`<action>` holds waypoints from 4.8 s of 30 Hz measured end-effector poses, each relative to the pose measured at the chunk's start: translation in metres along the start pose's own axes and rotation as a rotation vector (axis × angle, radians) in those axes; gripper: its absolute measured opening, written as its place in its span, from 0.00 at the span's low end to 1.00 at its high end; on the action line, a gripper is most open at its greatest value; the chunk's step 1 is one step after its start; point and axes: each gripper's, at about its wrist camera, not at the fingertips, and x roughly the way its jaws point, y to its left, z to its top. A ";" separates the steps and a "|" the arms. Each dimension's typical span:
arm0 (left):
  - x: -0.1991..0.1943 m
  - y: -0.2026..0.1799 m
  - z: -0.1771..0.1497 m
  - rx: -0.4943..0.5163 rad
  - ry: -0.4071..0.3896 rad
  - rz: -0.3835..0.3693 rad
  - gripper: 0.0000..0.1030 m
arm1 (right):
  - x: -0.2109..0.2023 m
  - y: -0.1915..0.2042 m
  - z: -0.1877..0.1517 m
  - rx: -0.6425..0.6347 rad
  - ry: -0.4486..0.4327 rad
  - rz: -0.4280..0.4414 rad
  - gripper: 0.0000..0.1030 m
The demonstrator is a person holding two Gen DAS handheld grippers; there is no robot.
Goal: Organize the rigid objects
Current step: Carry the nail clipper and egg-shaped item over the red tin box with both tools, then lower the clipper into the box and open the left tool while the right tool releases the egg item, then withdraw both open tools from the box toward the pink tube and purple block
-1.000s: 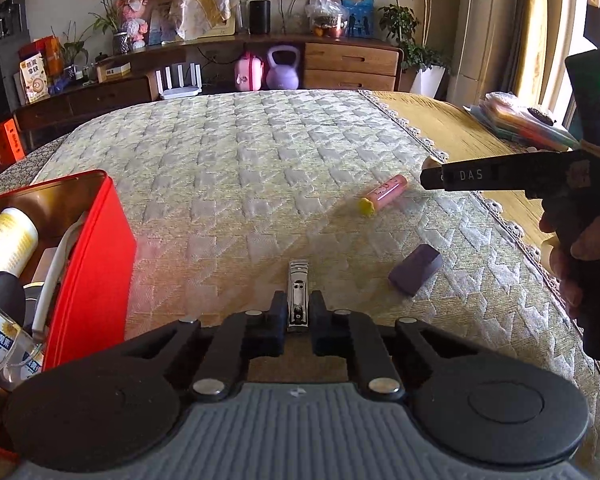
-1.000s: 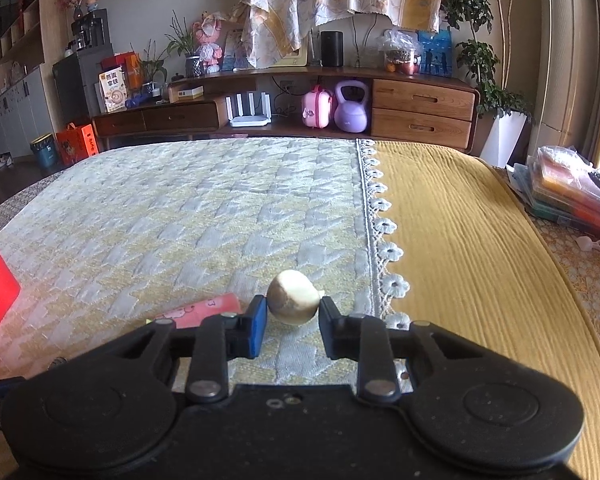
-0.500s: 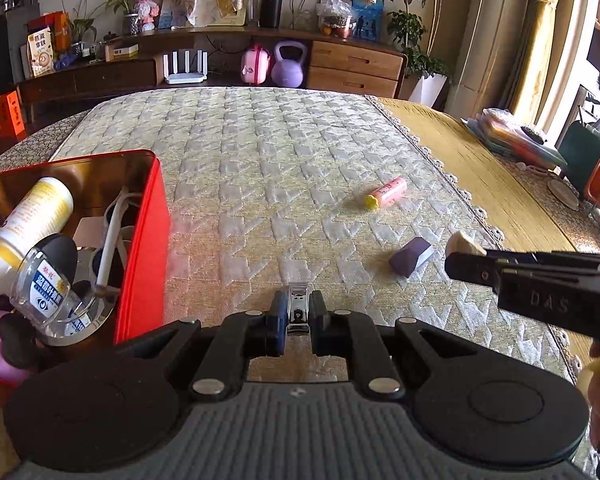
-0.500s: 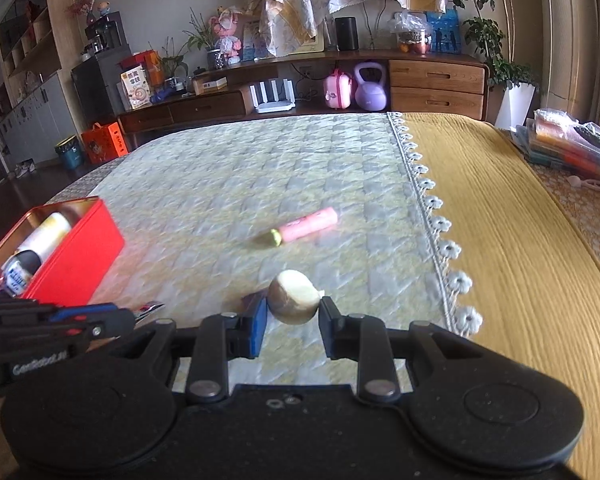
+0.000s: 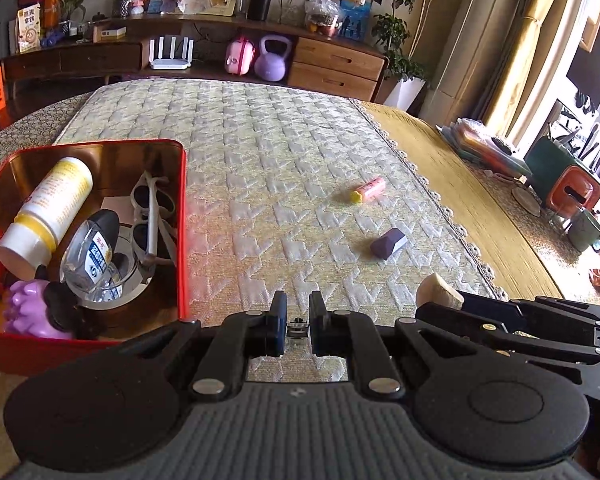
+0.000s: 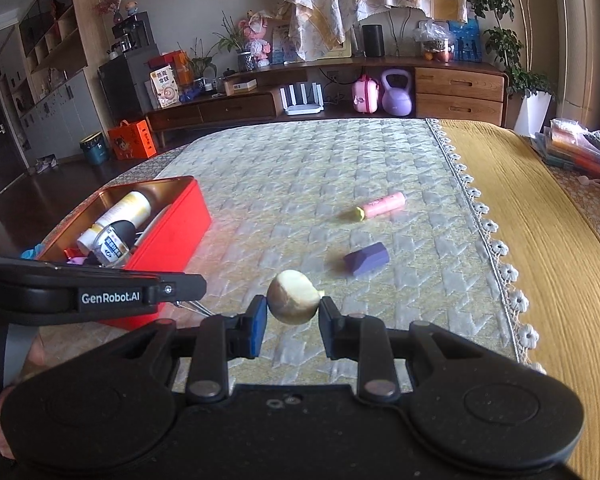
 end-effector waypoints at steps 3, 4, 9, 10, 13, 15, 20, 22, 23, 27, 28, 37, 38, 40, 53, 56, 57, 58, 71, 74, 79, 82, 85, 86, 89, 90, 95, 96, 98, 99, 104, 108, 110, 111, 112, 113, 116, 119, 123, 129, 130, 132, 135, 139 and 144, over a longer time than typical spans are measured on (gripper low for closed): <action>-0.007 0.007 0.000 -0.019 0.005 -0.013 0.11 | -0.004 0.011 -0.001 -0.008 0.000 0.004 0.26; -0.010 0.011 0.001 -0.028 0.006 -0.013 0.11 | -0.005 0.015 -0.001 -0.012 -0.001 0.006 0.26; -0.024 0.026 0.006 -0.062 -0.013 -0.026 0.07 | -0.007 0.032 0.003 -0.035 -0.003 0.014 0.26; -0.029 0.030 0.009 -0.069 -0.021 -0.032 0.07 | -0.007 0.036 0.005 -0.043 -0.006 0.016 0.26; -0.039 0.038 0.014 -0.067 -0.045 -0.035 0.07 | -0.006 0.046 0.010 -0.061 -0.012 0.019 0.26; -0.043 0.042 0.018 -0.059 -0.051 -0.029 0.07 | -0.004 0.053 0.012 -0.073 -0.012 0.019 0.26; -0.043 0.048 0.009 -0.004 0.002 -0.057 0.07 | -0.003 0.058 0.008 -0.074 -0.002 0.022 0.26; -0.044 0.044 0.000 0.043 0.017 -0.055 0.07 | -0.003 0.057 0.005 -0.062 0.006 0.026 0.26; -0.044 0.043 -0.004 0.055 0.020 -0.059 0.07 | -0.003 0.056 0.003 -0.056 0.010 0.028 0.26; -0.042 0.036 -0.020 0.098 0.050 -0.071 0.08 | -0.007 0.053 -0.004 -0.036 0.015 0.031 0.26; -0.040 0.033 -0.025 0.113 0.062 -0.071 0.09 | -0.009 0.052 -0.007 -0.032 0.013 0.030 0.26; -0.018 0.022 -0.059 0.195 0.150 -0.064 0.50 | -0.023 0.042 -0.023 -0.006 -0.010 0.023 0.26; -0.017 0.022 -0.060 0.194 0.146 -0.059 0.58 | -0.024 0.042 -0.025 -0.006 -0.010 0.021 0.26; -0.015 0.022 -0.061 0.193 0.135 -0.057 0.58 | -0.025 0.040 -0.028 -0.003 -0.010 0.018 0.26; -0.013 0.017 -0.061 0.228 0.087 0.017 0.11 | -0.027 0.034 -0.038 0.028 -0.014 0.012 0.26; -0.013 0.014 -0.064 0.246 0.076 0.035 0.11 | -0.027 0.035 -0.039 0.024 -0.011 0.011 0.26; -0.013 0.014 -0.064 0.247 0.072 0.039 0.11 | -0.027 0.035 -0.038 0.024 -0.011 0.008 0.26; -0.014 0.015 -0.063 0.240 0.068 0.043 0.11 | -0.027 0.035 -0.038 0.025 -0.010 0.007 0.26; -0.044 0.044 -0.023 0.075 0.008 -0.026 0.11 | -0.030 0.046 -0.028 0.005 -0.018 0.001 0.26; -0.049 0.049 -0.014 0.048 0.005 -0.040 0.11 | -0.030 0.049 -0.024 -0.005 -0.020 0.005 0.26; -0.062 0.057 0.002 0.019 -0.018 -0.062 0.11 | -0.030 0.058 -0.011 -0.037 -0.023 0.031 0.26; -0.071 0.062 0.012 0.006 -0.041 -0.071 0.11 | -0.028 0.064 -0.001 -0.061 -0.031 0.044 0.26; -0.079 0.068 0.022 -0.005 -0.065 -0.073 0.11 | -0.024 0.072 0.010 -0.089 -0.039 0.058 0.26; -0.082 0.071 0.025 -0.008 -0.077 -0.073 0.11 | -0.022 0.075 0.014 -0.099 -0.041 0.062 0.26; -0.088 0.081 0.036 -0.020 -0.107 -0.061 0.11 | -0.016 0.085 0.023 -0.131 -0.048 0.074 0.26; -0.089 0.085 0.040 -0.029 -0.115 -0.057 0.11 | -0.012 0.088 0.027 -0.139 -0.048 0.079 0.26; -0.093 0.107 0.058 -0.056 -0.169 -0.014 0.11 | 0.005 0.105 0.042 -0.186 -0.045 0.106 0.26; -0.091 0.112 0.061 -0.062 -0.173 -0.006 0.11 | 0.011 0.108 0.046 -0.193 -0.038 0.109 0.26; -0.087 0.122 0.064 -0.075 -0.179 0.021 0.11 | 0.021 0.114 0.051 -0.204 -0.025 0.116 0.26; -0.084 0.127 0.066 -0.079 -0.179 0.032 0.11 | 0.027 0.117 0.054 -0.211 -0.017 0.123 0.26; -0.069 0.153 0.069 -0.100 -0.173 0.095 0.11 | 0.054 0.134 0.068 -0.253 0.002 0.135 0.26; -0.059 0.170 0.073 -0.112 -0.183 0.135 0.11 | 0.082 0.145 0.078 -0.257 0.033 0.148 0.26; -0.051 0.175 0.076 -0.097 -0.190 0.161 0.11 | 0.096 0.150 0.080 -0.256 0.053 0.157 0.26; -0.047 0.176 0.076 -0.093 -0.192 0.175 0.11 | 0.103 0.152 0.081 -0.258 0.062 0.157 0.26; -0.042 0.179 0.077 -0.088 -0.192 0.190 0.11 | 0.109 0.153 0.081 -0.261 0.070 0.159 0.26; -0.039 0.181 0.077 -0.088 -0.191 0.199 0.11 | 0.115 0.155 0.082 -0.264 0.081 0.162 0.26; -0.026 0.189 0.076 -0.094 -0.178 0.220 0.11 | 0.131 0.162 0.082 -0.286 0.112 0.156 0.26; -0.017 0.193 0.072 -0.094 -0.161 0.236 0.11 | 0.143 0.165 0.080 -0.296 0.143 0.153 0.26; -0.010 0.197 0.064 -0.102 -0.139 0.234 0.11 | 0.149 0.167 0.075 -0.313 0.169 0.157 0.27; -0.007 0.203 0.057 -0.126 -0.117 0.222 0.11 | 0.150 0.170 0.075 -0.323 0.170 0.149 0.29; -0.006 0.204 0.057 -0.130 -0.110 0.221 0.11 | 0.148 0.170 0.075 -0.323 0.167 0.147 0.29; -0.007 0.203 0.056 -0.130 -0.107 0.218 0.11 | 0.144 0.169 0.074 -0.319 0.160 0.149 0.30; -0.008 0.201 0.054 -0.134 -0.095 0.209 0.11 | 0.134 0.168 0.075 -0.310 0.144 0.154 0.31; -0.009 0.196 0.050 -0.134 -0.072 0.200 0.11 | 0.117 0.166 0.074 -0.283 0.120 0.170 0.36; -0.015 0.190 0.042 -0.138 -0.058 0.189 0.11 | 0.094 0.165 0.067 -0.265 0.099 0.186 0.43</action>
